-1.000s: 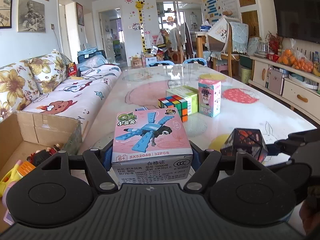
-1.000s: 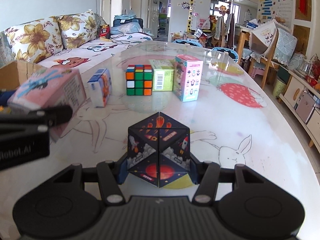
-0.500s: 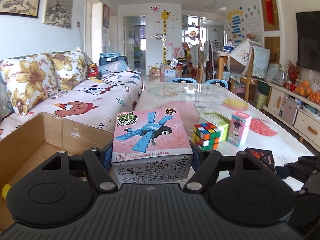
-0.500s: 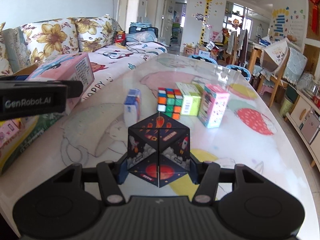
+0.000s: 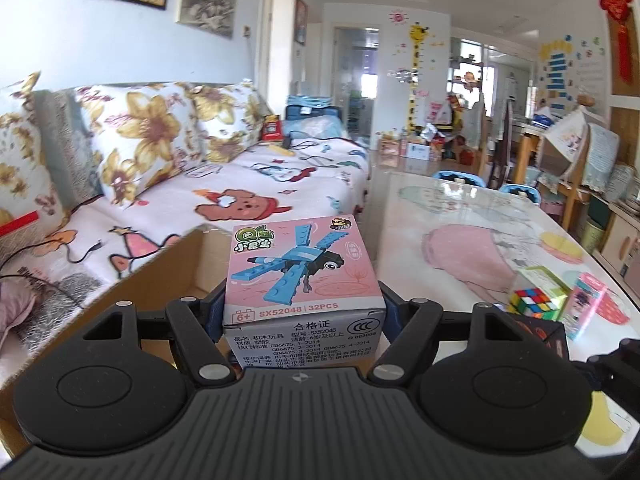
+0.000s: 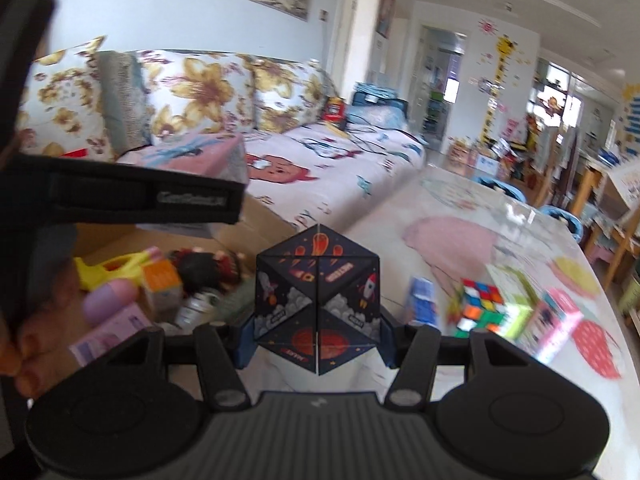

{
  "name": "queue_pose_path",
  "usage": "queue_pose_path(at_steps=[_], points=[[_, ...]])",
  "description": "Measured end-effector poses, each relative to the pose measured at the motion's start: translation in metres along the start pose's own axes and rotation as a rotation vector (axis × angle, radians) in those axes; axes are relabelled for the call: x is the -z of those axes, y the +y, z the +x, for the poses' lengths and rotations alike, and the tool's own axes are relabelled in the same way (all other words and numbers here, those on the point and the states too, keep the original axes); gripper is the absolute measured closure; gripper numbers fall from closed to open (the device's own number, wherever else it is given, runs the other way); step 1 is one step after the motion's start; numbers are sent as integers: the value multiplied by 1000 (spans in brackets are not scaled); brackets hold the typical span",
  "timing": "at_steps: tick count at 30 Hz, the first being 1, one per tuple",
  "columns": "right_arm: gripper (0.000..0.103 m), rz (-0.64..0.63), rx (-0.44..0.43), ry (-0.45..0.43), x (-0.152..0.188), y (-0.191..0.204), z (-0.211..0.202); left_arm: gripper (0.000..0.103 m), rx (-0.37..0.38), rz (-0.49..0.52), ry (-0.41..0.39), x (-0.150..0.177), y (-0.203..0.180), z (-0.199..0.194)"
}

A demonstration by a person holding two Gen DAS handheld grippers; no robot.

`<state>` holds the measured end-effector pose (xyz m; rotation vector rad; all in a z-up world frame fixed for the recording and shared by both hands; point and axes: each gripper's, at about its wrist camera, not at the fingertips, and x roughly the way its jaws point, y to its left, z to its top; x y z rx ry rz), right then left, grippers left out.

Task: Organize rigid objects
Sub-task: 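Lift and carry the pink box and black cube toward the cardboard box, then lower the pink box and black cube into the cardboard box, open both grippers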

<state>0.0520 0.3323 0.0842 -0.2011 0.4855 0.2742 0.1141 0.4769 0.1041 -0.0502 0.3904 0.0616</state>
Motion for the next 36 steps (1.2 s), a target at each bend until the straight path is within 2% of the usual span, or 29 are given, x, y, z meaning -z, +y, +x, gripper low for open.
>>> queue_pose_path(at_steps=[4,9,20,21,22,23,25,31,36], points=[[46,-48,-60,-2,-8,21,10,14,-63,-24,2,-4,18,3],[46,-91,-145,11,-15,44,24,14,-106,-46,12,-7,40,2],[46,-250,-359,56,-14,94,40,13,-179,-74,41,-6,51,-10],[42,-266,-368,54,-14,96,40,13,-179,-80,44,-6,51,-11],[37,-279,-374,53,-13,100,40,14,-178,-77,45,-6,49,-12],[38,-289,-366,52,-12,102,39,13,-180,-68,40,-6,46,-13],[37,-282,-361,53,-11,101,36,3,-177,-56,37,-6,43,-14],[29,-215,-333,36,-9,86,20,0,-166,-51,33,-7,42,-11],[21,-182,-266,9,-4,74,8,0,-156,-25,37,-6,39,-10]])
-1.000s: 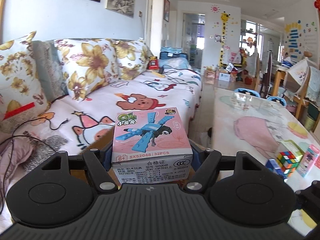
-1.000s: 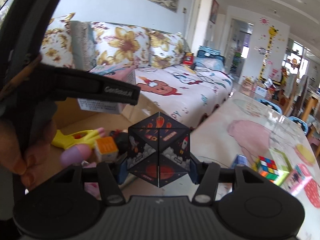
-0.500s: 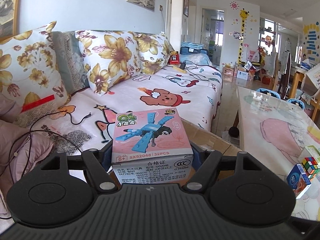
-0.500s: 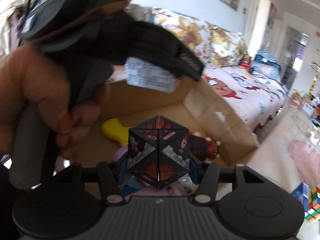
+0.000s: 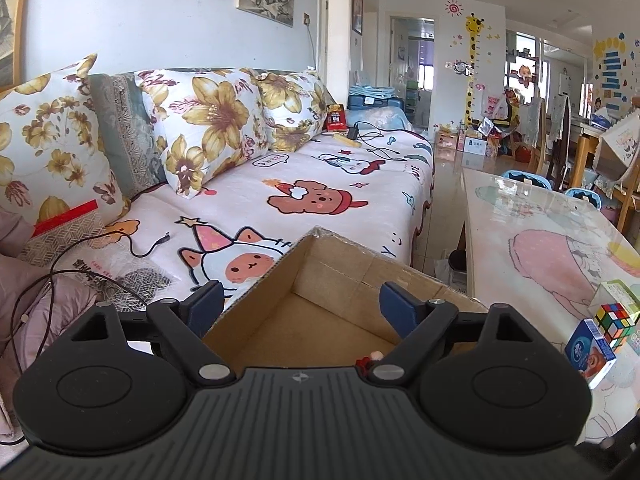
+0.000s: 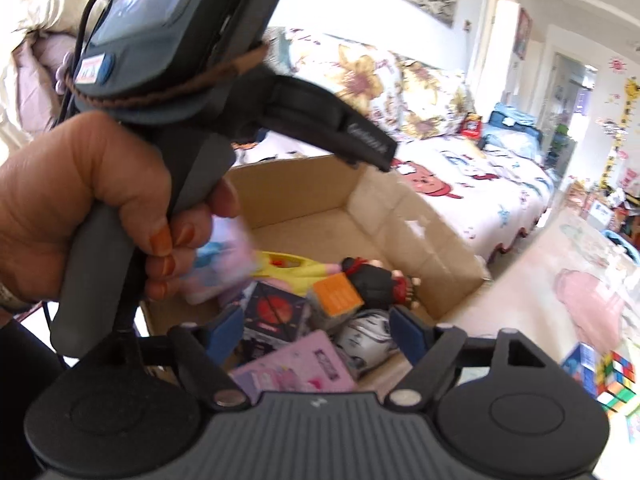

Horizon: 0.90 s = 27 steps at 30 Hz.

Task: Organize rigid objects
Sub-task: 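Lower the pink box and black cube into the cardboard box, open both grippers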

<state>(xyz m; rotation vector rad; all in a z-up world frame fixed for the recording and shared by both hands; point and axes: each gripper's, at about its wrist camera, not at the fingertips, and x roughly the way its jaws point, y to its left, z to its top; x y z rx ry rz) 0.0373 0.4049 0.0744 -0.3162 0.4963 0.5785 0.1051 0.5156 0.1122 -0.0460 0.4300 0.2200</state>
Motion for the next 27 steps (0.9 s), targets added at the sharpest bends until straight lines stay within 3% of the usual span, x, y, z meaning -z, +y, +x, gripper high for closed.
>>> queue_pose_path(at_steps=[11,27], points=[[17,91,128,-14,17,-27,-16,0,5,64,25,2,-6,5],[15,185,190,-36,38,-54,-24,0,28,177,35,6,-15,9]])
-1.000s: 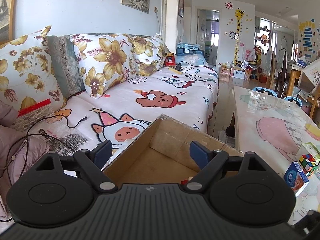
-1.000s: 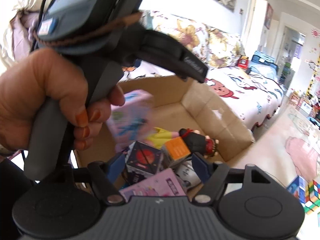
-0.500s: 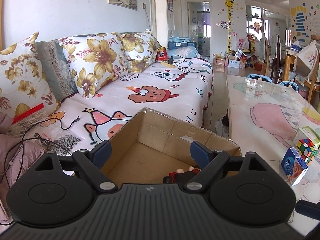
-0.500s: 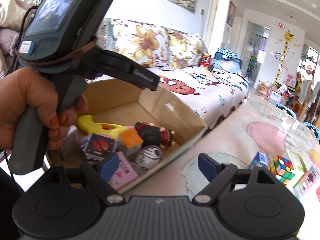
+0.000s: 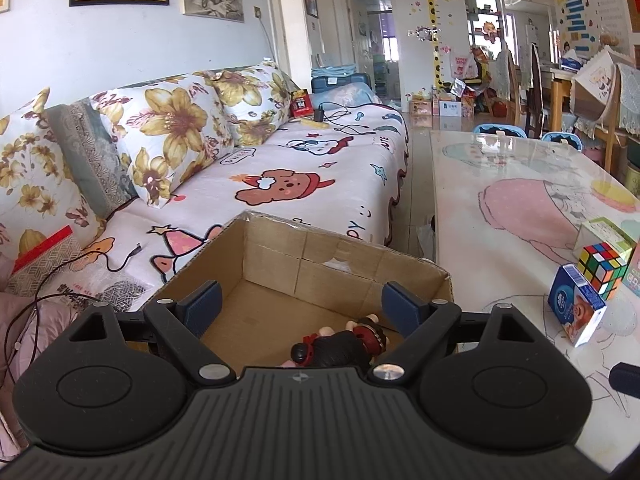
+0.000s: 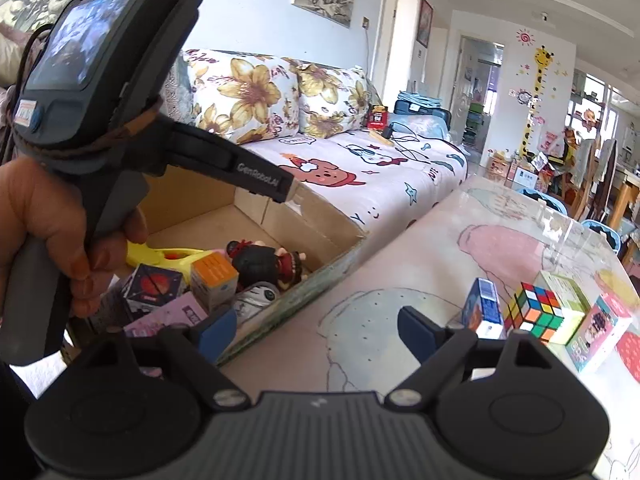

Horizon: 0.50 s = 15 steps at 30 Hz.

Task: Organize rigid objects
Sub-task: 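Lower the pink box and black cube into the cardboard box, open both grippers, then move both empty grippers back over the toys on the table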

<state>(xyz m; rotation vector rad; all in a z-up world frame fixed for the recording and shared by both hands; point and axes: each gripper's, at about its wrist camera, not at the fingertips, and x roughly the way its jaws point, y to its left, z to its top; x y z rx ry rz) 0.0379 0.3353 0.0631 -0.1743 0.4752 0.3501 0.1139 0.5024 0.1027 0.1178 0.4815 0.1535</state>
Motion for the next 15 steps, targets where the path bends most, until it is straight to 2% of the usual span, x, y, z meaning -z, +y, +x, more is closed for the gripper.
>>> queue_pose_path(at_steps=[11,15], points=[[13,82,55,-4,12,-33,-7,0,20,52,17,3,-8,1],[13,121,86,-1,17,-50,-8,0,49,48,34,2,-11,2]])
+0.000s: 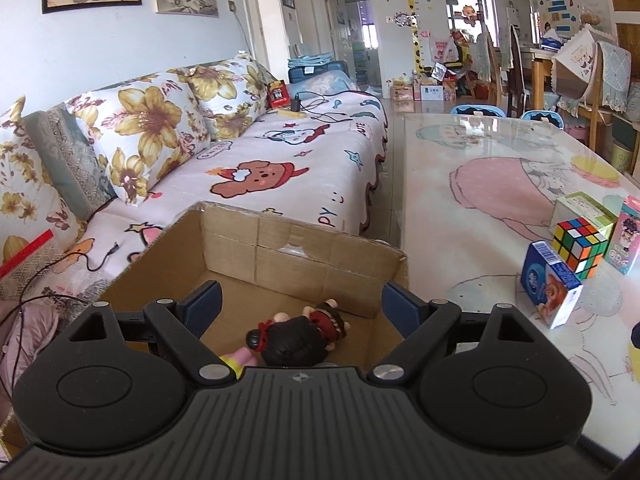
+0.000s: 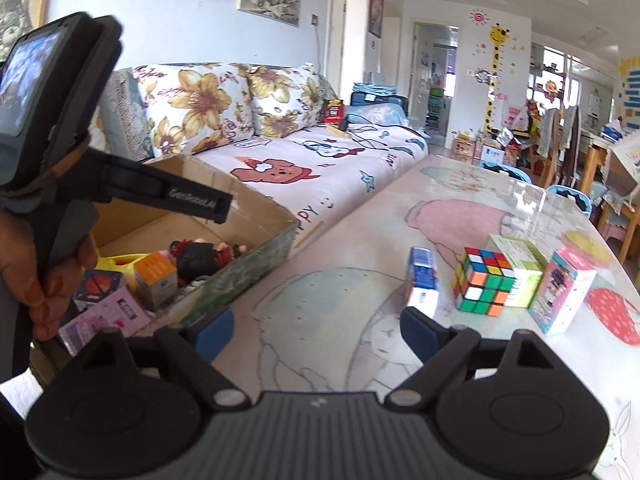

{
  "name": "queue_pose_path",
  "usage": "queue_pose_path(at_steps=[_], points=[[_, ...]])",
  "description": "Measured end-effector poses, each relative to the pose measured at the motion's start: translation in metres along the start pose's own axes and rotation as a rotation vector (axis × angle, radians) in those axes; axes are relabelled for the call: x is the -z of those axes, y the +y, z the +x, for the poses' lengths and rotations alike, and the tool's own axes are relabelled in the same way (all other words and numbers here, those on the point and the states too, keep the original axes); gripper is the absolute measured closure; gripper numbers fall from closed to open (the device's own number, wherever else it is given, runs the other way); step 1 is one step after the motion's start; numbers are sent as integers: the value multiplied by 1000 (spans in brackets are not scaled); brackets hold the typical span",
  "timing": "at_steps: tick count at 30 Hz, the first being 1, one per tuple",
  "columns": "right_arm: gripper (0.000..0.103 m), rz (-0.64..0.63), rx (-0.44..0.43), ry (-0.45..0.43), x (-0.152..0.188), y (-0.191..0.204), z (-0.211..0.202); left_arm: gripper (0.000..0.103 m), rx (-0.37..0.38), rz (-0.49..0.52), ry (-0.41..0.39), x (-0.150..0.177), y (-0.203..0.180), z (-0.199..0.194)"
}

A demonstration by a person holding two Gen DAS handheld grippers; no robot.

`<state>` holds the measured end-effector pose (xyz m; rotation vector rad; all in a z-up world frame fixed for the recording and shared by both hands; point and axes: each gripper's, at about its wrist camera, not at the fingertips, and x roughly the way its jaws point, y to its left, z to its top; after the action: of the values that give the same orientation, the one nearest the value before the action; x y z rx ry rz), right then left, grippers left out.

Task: Organize rigid objects
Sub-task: 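Move both empty grippers back over the toys on the table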

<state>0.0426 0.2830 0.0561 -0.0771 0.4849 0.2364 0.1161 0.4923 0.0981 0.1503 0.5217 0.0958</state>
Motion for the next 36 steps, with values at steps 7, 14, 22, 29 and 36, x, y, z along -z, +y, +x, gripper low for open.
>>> queue_pose_path(at_steps=[7,14,22,29,36], points=[[12,77,60,5,4,-31,-3,0,52,-18,32,-1,-2,4],[12,129,112,-6,8,-60,-10,0,87,-18,47,-1,-10,6],[12,170,167,-7,15,-88,-18,0,116,16,45,-1,-18,10],[12,198,220,1,20,-112,-18,0,178,24,45,0,-26,15],[8,257,290,9,26,-142,-13,0,270,8,75,1,-31,16]])
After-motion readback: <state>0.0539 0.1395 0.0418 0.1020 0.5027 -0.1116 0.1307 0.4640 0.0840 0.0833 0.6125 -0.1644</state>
